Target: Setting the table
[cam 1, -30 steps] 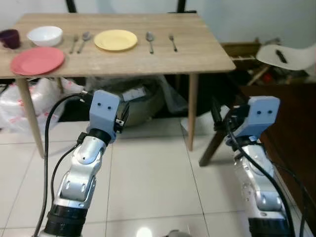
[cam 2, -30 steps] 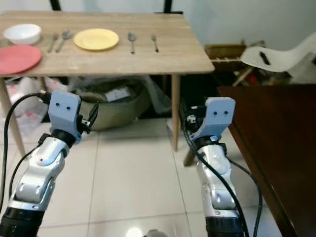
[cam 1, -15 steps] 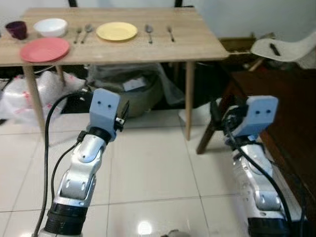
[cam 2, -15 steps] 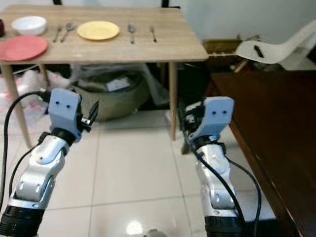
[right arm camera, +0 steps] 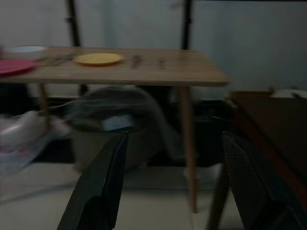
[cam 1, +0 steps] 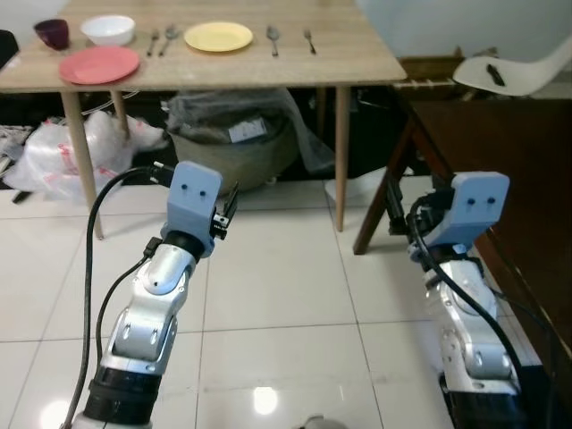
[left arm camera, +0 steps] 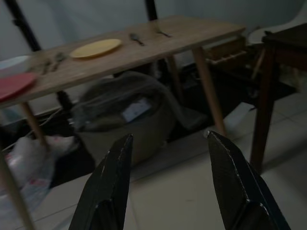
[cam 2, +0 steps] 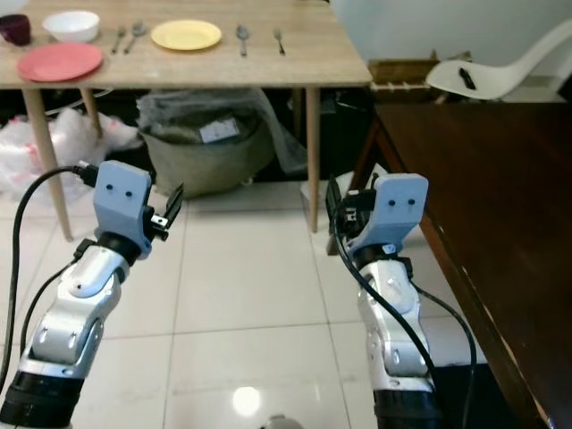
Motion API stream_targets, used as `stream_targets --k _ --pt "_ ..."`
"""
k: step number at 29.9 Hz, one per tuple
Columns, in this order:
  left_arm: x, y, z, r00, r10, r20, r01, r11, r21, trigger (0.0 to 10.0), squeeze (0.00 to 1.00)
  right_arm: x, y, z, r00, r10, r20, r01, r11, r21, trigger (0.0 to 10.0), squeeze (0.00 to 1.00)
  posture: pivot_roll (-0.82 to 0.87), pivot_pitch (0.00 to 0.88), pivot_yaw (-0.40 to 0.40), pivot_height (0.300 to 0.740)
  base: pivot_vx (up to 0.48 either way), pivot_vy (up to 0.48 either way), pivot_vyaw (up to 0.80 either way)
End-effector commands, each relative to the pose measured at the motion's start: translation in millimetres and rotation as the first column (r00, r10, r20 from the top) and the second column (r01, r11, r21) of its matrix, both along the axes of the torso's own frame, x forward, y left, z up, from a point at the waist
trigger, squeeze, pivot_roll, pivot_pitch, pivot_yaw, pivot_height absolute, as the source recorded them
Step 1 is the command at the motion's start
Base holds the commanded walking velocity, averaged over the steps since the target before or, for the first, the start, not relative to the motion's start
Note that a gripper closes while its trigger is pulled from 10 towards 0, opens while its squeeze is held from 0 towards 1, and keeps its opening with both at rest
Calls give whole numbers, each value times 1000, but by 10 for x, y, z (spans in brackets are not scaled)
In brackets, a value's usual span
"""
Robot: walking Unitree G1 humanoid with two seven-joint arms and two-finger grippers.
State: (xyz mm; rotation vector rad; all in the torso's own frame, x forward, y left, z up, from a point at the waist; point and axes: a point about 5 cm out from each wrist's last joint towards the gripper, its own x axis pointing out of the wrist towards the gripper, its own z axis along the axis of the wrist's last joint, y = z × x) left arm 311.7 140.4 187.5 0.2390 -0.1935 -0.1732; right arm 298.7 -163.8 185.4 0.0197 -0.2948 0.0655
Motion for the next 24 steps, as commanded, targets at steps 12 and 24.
stream_targets --k 12,24 --pt "-8 2 -53 1000 1 -14 -1 1000 4 10000 0 -8 2 -21 1000 3 -7 -3 1000 -10 10000 0 -140 0 30 740 -323 0 0" --pt "-5 -8 -59 1000 -4 -25 3 1000 -14 10000 0 -15 6 -27 1000 2 -10 -2 1000 -9 10000 0 -142 0 32 740 -157 0 0"
